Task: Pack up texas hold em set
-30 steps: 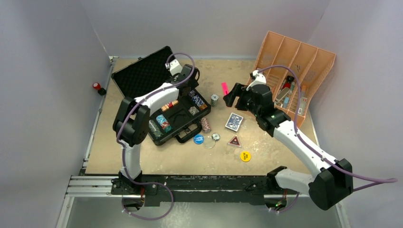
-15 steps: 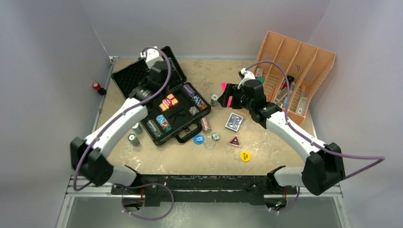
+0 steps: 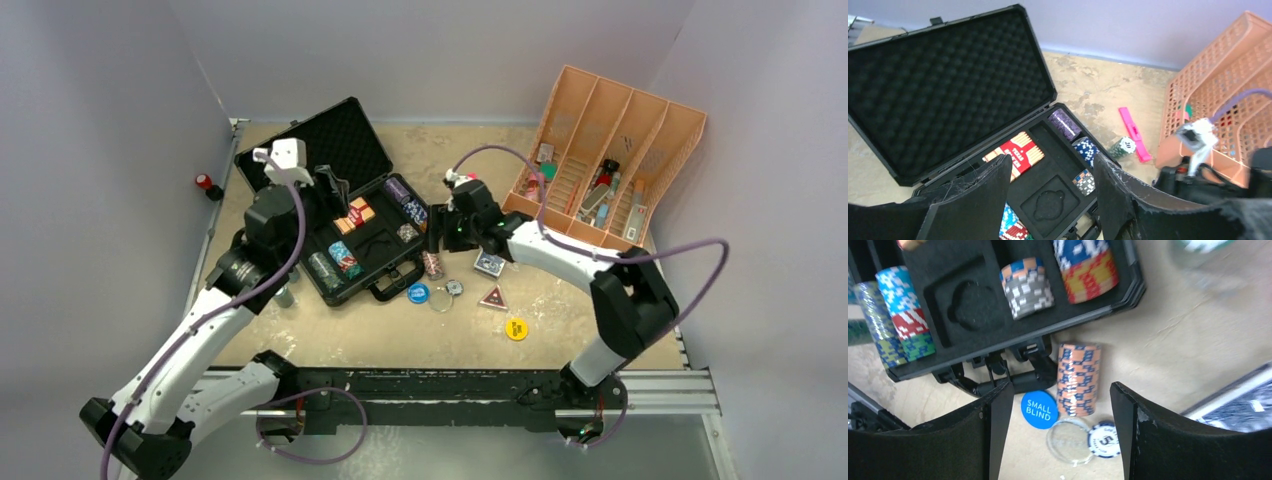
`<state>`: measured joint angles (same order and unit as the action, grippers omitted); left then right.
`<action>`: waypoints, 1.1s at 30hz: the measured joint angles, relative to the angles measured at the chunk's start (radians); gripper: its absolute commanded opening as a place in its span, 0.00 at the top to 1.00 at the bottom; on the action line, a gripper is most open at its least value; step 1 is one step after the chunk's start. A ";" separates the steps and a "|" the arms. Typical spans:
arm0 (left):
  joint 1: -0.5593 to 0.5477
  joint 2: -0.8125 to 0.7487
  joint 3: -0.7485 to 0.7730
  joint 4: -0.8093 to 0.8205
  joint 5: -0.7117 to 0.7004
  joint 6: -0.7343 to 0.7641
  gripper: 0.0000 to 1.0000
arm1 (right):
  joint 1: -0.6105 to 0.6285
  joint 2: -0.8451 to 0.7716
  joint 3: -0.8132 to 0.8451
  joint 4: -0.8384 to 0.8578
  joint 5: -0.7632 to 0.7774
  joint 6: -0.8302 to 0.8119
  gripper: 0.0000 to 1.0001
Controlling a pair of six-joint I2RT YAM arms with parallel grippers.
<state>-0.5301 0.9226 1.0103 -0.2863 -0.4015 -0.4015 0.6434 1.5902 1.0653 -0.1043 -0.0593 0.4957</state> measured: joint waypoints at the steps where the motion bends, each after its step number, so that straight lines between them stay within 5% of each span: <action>1: 0.000 -0.018 -0.009 0.009 0.012 0.006 0.40 | 0.012 0.018 0.004 -0.007 0.001 0.015 0.31; 11: 0.000 -0.119 -0.097 0.127 0.126 0.018 0.39 | 0.043 0.161 0.042 -0.110 0.099 0.167 0.36; 27: 0.013 -0.111 -0.109 0.144 0.164 0.010 0.39 | 0.044 0.272 0.118 -0.127 0.052 0.108 0.50; 33: 0.013 -0.100 -0.109 0.144 0.165 0.001 0.39 | 0.044 0.282 0.124 -0.134 0.043 0.084 0.69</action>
<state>-0.5171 0.8230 0.9009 -0.1425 -0.2363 -0.4007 0.6872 1.8721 1.1893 -0.2379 -0.0166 0.5800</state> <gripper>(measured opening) 0.609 0.446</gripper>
